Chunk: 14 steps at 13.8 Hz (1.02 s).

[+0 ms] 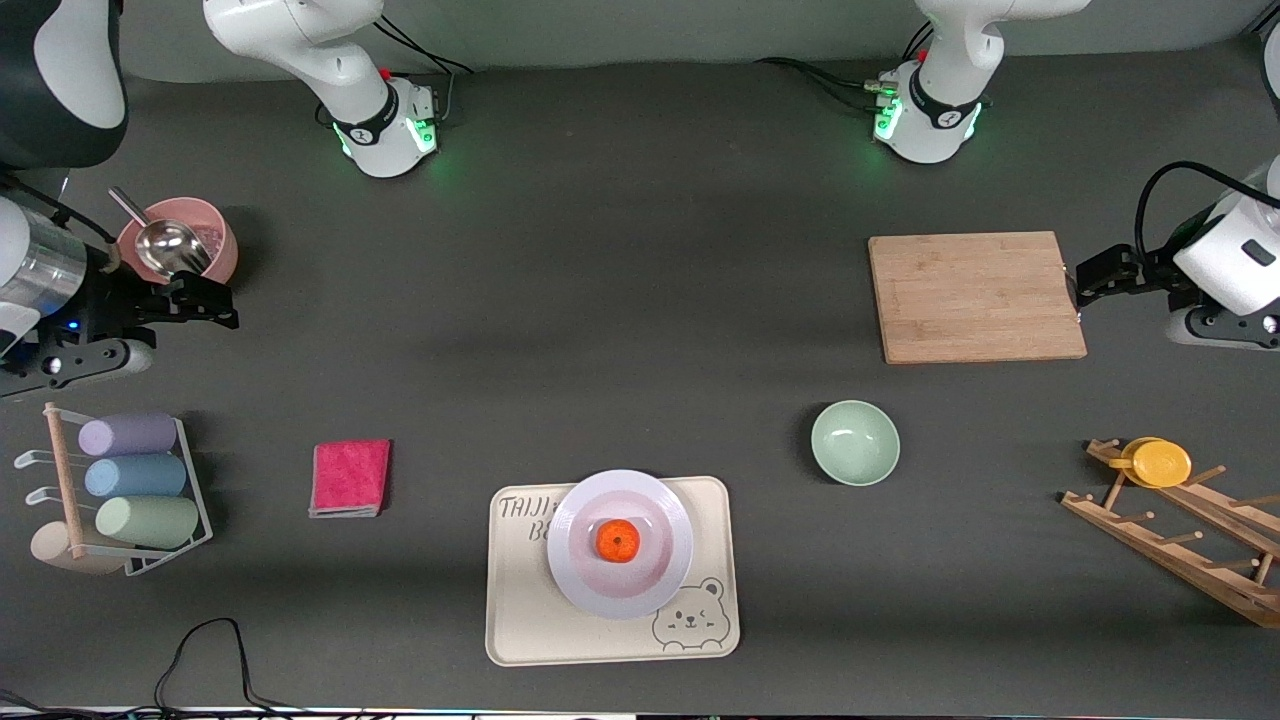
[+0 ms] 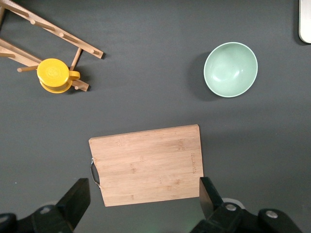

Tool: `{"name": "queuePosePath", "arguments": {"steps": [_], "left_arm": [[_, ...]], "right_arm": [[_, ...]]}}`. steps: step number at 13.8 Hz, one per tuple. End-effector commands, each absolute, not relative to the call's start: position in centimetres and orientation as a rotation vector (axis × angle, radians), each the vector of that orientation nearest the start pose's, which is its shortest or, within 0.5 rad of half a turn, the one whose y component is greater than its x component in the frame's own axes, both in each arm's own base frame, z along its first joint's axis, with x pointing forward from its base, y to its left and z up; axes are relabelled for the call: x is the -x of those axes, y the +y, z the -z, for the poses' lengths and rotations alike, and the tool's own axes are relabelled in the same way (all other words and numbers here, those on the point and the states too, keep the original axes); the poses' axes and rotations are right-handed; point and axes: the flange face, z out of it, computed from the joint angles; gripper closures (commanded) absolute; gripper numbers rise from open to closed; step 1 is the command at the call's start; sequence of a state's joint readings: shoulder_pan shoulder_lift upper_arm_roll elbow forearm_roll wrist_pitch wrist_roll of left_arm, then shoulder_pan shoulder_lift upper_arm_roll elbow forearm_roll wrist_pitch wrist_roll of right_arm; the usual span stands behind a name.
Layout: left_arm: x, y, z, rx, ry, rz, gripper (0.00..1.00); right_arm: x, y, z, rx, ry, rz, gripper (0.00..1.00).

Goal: Place orange and plate with both arms

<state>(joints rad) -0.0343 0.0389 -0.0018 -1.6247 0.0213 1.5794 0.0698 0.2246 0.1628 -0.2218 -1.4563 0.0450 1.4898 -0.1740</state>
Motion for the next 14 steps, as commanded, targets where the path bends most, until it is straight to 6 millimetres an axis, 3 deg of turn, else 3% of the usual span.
{"name": "queuePosePath", "arguments": {"steps": [1, 3, 4, 6, 7, 9, 11, 14], "left_arm": [[-56.0, -1.9, -58.2, 3.114, 0.169, -0.144, 0.00], [-56.0, -1.9, -58.2, 3.114, 0.169, -0.144, 0.00], [-56.0, -1.9, -58.2, 3.114, 0.169, -0.144, 0.00], [-56.0, -1.9, -58.2, 3.114, 0.169, -0.144, 0.00], [-56.0, -1.9, -58.2, 3.114, 0.166, -0.144, 0.00], [-56.1, -1.9, -58.2, 3.114, 0.164, -0.142, 0.00], [-56.0, -1.9, -58.2, 3.114, 0.164, -0.144, 0.00], [-56.1, -1.8, -58.1, 3.115, 0.161, -0.147, 0.00]], "right_arm": [[-57.6, -0.5, -58.8, 3.037, -0.215, -0.187, 0.00], [-55.7, 1.2, -59.7, 3.045, -0.256, -0.157, 0.00], [-54.9, 0.7, -60.1, 3.049, -0.244, -0.122, 0.00], [-53.3, 2.5, -59.3, 3.045, -0.289, -0.082, 0.00], [-52.9, 2.1, -58.7, 3.045, -0.277, -0.067, 0.00], [-52.8, 1.6, -58.4, 3.044, -0.267, -0.071, 0.00], [-52.8, 2.6, -58.1, 3.039, -0.294, -0.083, 0.00], [-53.0, 1.2, -58.0, 3.034, -0.269, -0.086, 0.00]]}}
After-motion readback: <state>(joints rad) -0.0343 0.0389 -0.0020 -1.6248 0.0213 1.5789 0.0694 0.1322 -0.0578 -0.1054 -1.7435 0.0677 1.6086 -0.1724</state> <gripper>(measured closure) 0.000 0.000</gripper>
